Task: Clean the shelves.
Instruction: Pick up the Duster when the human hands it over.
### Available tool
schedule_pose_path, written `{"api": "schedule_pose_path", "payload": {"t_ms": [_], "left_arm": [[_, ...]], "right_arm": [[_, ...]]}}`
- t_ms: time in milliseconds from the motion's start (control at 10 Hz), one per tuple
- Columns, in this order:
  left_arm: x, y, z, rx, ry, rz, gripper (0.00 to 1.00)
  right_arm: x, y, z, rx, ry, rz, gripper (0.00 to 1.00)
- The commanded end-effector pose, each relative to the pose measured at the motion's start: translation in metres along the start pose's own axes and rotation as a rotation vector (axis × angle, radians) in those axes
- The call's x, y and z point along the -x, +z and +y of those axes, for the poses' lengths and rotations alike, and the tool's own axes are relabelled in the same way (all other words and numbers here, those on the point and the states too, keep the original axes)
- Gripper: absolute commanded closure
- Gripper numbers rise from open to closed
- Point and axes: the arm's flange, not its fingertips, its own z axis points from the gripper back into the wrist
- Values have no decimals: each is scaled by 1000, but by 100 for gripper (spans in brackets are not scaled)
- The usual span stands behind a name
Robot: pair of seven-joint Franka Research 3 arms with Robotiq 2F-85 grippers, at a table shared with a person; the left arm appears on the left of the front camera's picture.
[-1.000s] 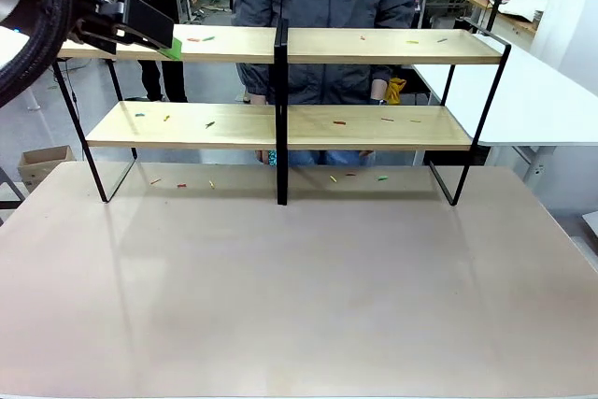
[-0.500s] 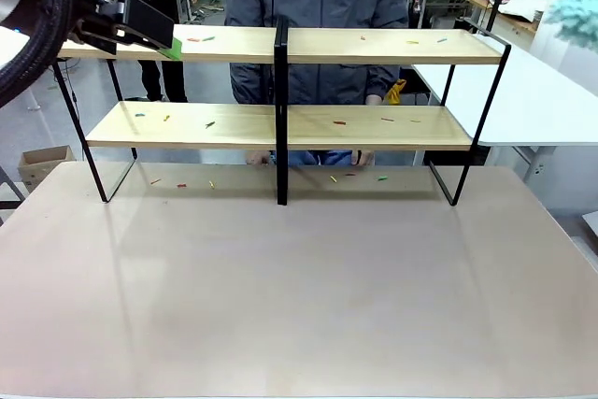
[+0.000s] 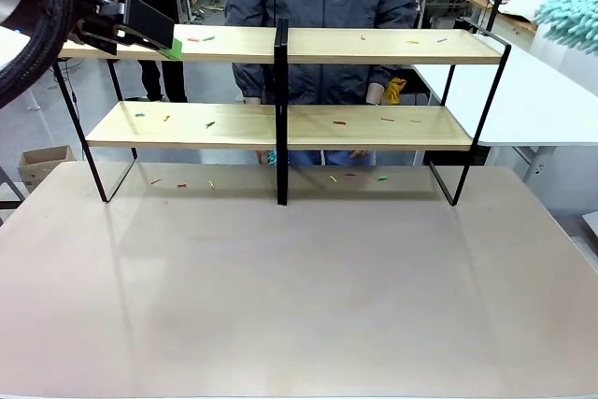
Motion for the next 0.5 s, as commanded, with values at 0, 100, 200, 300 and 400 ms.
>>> {"api": "schedule_pose_path", "payload": {"t_ms": [0,100,200,300,400], "left_arm": [[0,1,1,-6,-9,-2,0],[0,1,1,-6,-9,-2,0],[0,1,1,-6,-9,-2,0],[0,1,1,-6,-9,-2,0],[0,1,1,-6,-9,-2,0]], "right_arm": [[-1,7,4,-19,-4,-5,100],[-1,7,4,-19,-4,-5,100],[-1,7,4,-19,-4,-5,100],[-1,7,4,-19,-4,-5,100],[-1,7,4,-19,-4,-5,100]]}}
